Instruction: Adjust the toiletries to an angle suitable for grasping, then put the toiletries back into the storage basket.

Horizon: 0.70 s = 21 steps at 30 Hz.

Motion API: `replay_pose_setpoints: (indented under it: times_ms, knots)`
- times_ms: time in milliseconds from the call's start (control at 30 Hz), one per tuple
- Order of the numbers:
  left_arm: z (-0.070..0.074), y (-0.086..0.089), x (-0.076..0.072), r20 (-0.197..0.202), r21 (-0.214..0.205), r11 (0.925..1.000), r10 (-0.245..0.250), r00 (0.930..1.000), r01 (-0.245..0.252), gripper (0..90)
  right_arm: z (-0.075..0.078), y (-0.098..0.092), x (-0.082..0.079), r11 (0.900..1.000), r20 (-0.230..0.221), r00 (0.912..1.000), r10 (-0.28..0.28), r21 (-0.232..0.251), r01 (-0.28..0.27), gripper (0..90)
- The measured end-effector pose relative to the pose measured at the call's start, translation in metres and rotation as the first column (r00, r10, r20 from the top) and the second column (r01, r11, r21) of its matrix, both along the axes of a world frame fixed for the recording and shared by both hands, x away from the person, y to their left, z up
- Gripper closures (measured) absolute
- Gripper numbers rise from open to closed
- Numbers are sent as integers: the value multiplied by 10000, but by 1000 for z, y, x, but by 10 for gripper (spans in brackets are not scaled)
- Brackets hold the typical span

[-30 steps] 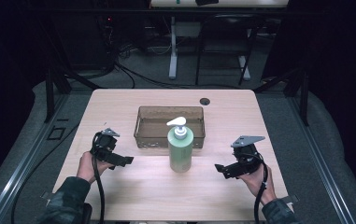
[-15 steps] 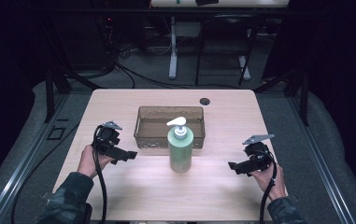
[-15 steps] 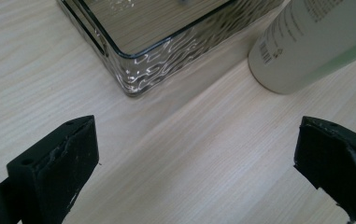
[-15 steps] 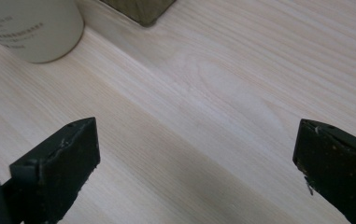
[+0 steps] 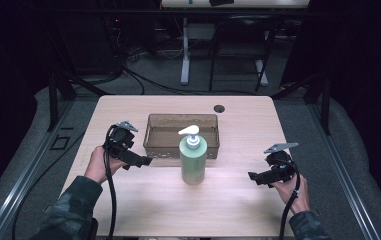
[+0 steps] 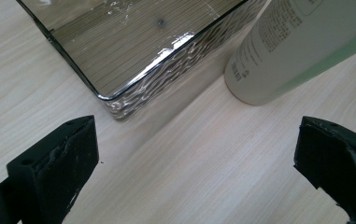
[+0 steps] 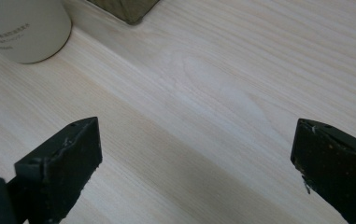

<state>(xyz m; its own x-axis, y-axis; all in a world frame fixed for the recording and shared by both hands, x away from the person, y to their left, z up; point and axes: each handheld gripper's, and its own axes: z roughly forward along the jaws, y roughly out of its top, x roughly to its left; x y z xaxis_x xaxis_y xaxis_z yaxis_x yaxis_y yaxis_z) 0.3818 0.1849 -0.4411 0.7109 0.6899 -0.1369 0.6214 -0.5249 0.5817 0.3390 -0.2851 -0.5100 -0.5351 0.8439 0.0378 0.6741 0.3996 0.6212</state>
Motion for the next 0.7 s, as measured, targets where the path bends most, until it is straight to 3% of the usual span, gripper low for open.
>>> replay_pose_setpoints:
  times_ms: [400,700]
  knots:
    - [33,-15,-1,169,154,9985,-526,9985,523,0,-2,-7,2,9995,-271,9992,-303,39,304,18]
    - [57,-36,1,158,347,9924,-1184,9928,1178,0,-3,-8,3,9997,-416,9989,-230,-3,230,22]
